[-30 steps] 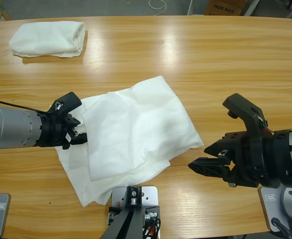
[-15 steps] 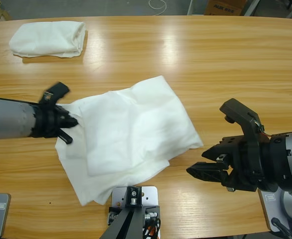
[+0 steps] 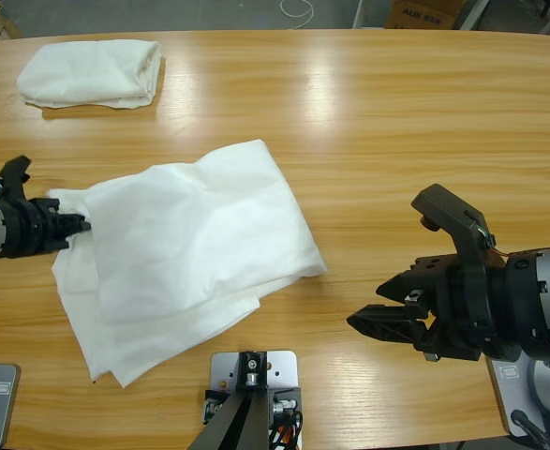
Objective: Fold clothes
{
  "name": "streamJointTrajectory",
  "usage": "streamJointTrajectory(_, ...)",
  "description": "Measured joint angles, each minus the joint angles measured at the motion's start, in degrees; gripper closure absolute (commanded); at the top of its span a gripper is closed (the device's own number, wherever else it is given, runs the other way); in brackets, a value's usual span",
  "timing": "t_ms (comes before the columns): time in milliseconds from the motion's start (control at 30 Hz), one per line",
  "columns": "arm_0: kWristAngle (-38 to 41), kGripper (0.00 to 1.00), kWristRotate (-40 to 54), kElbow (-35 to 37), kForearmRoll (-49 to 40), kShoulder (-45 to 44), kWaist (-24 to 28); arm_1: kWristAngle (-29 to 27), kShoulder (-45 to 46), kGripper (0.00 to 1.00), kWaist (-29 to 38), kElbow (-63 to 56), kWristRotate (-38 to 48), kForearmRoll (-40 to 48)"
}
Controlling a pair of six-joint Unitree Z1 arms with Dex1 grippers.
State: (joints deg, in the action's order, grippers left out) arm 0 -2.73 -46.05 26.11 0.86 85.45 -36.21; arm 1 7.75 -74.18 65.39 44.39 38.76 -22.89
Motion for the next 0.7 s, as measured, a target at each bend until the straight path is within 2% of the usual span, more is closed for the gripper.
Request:
streamJointTrajectory(33, 0.3, 0.247, -0.3, 0.0, 1.3, -0.6, 0.1, 0.0, 0.0, 0.418, 0.0, -0.1, 0.0, 0.2)
streamJointTrajectory(67, 0.6, 0.028, -0.4, 0.0, 2.1, -1.6, 0.1, 0.0, 0.0, 0.410, 0.0, -0.1, 0.0, 0.4)
streamJointTrajectory(100, 0.8, 0.001, -0.4, 0.0, 2.6, -2.6, 0.1, 0.0, -0.2, 0.392, 0.0, -0.1, 0.0, 0.6)
streamJointTrajectory(233, -0.4, 0.000, 4.2, 0.1, 1.4, -8.1, 0.1, 0.0, -1.3, 0.377, 0.0, -0.1, 0.0, 1.2)
streamJointTrajectory(333, -5.5, 0.002, 4.3, 1.0, -6.0, -12.6, 0.1, 0.8, -3.4, 0.380, -1.8, -0.1, 0.0, 1.8)
streamJointTrajectory(400, -10.3, 0.040, 2.4, 1.7, -12.6, -16.2, 0.2, 2.4, -4.6, 0.445, -5.4, 0.0, -0.8, 2.9)
streamJointTrajectory(433, -12.0, 0.081, 1.4, 2.2, -15.2, -18.1, 0.6, 3.4, -5.3, 0.560, -7.6, 0.2, -1.8, 3.3)
streamJointTrajectory(467, -12.9, 0.105, 1.0, 2.7, -17.1, -19.7, 1.3, 4.1, -5.9, 0.601, -10.0, 0.5, -3.3, 3.6)
streamJointTrajectory(500, -13.1, 0.105, 0.9, 3.1, -18.3, -21.0, 1.8, 5.1, -6.3, 0.601, -12.5, 0.9, -4.9, 3.9)
streamJointTrajectory(533, -12.4, 0.105, 1.2, 3.5, -19.0, -21.8, 2.0, 6.4, -6.8, 0.581, -15.3, 1.3, -7.0, 4.0)
streamJointTrajectory(600, -9.2, 0.099, 4.8, 4.0, -19.1, -21.9, 0.8, 9.5, -8.5, 0.388, -20.8, 3.2, -11.2, 4.0)
streamJointTrajectory(667, -6.7, 0.092, 8.6, 4.4, -19.1, -21.9, -3.0, 12.5, -10.3, 0.255, -25.7, 5.5, -14.9, 4.0)
streamJointTrajectory(700, -5.9, 0.092, 9.8, 4.5, -19.1, -21.9, -5.3, 14.0, -11.5, 0.235, -27.9, 6.9, -16.3, 4.0)
